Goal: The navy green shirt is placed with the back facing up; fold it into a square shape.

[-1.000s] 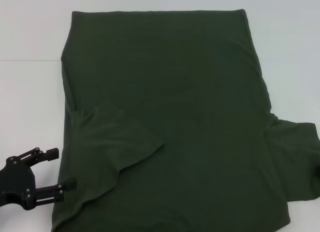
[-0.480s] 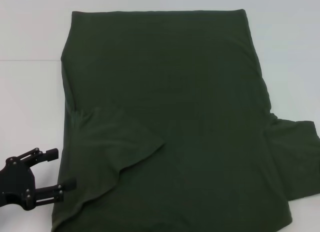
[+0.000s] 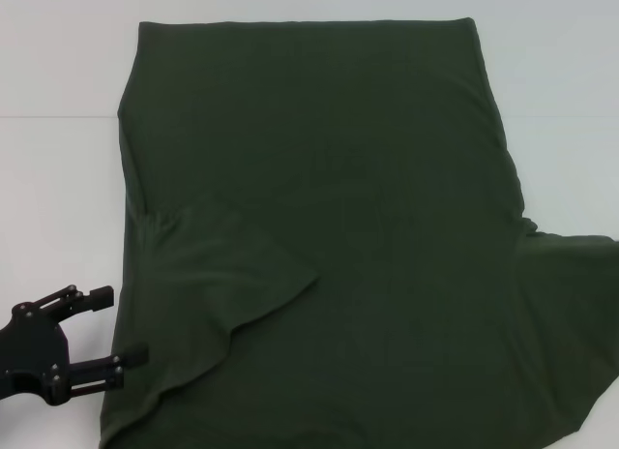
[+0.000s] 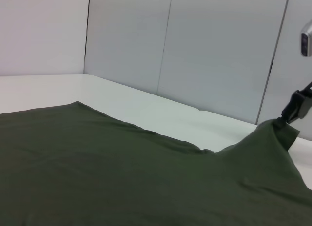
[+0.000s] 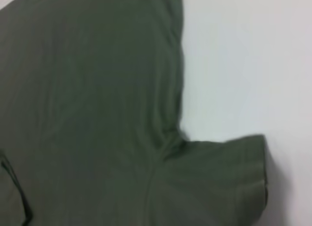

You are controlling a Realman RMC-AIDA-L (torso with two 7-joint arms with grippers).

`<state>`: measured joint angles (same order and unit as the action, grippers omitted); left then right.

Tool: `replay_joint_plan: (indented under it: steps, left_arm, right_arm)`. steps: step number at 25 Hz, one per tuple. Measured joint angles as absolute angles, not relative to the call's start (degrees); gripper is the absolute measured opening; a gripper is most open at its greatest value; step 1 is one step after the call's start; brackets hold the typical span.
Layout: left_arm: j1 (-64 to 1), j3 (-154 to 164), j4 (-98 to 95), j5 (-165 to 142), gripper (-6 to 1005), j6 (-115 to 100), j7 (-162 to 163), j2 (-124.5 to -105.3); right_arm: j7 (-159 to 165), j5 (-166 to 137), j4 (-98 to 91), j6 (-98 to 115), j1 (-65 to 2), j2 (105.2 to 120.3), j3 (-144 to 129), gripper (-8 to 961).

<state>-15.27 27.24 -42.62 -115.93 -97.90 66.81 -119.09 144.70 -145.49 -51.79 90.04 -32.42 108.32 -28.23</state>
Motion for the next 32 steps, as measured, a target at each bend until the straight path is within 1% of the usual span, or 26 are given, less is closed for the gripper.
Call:
replay_joint_plan:
  steps: [7, 10, 12, 19, 24, 27, 32]
  left_arm:
    - [-15.3, 27.2, -42.6, -115.9, 906, -97.9, 67.0, -119.09]
    - [-15.4, 27.2, -42.6, -115.9, 907, -97.9, 67.0, -119.09]
    - [-15.4, 27.2, -42.6, -115.9, 908, -97.9, 67.0, -119.09]
    - [-15.3, 27.2, -42.6, -115.9, 907, -97.9, 67.1, -119.09]
    - [-15.2, 27.2, -42.6, -115.9, 907, -97.9, 67.0, -119.09]
    - [-15.2, 27.2, -42.6, -115.9, 907, -97.8, 66.9, -119.09]
    - [-15.2, 27.2, -42.6, -115.9, 907, -97.9, 67.0, -119.15]
  right_arm:
    - [143.8, -145.4, -51.8, 90.3, -34.8, 109.03, -28.9, 34]
    - [143.5, -145.2, -51.6, 90.4, -36.2, 109.64, -29.8, 37]
    - [143.4, -144.9, -51.5, 90.4, -37.4, 110.2, -30.9, 40]
    - [144.0, -145.0, -50.9, 88.5, -42.0, 113.11, -37.9, 47]
    - [144.2, -145.0, -48.4, 86.5, -44.5, 114.28, -41.5, 52]
    - [144.0, -145.0, -47.5, 85.6, -45.3, 114.76, -42.9, 55]
    - [144.1, -144.4, -46.9, 84.3, -45.7, 114.99, -43.3, 60]
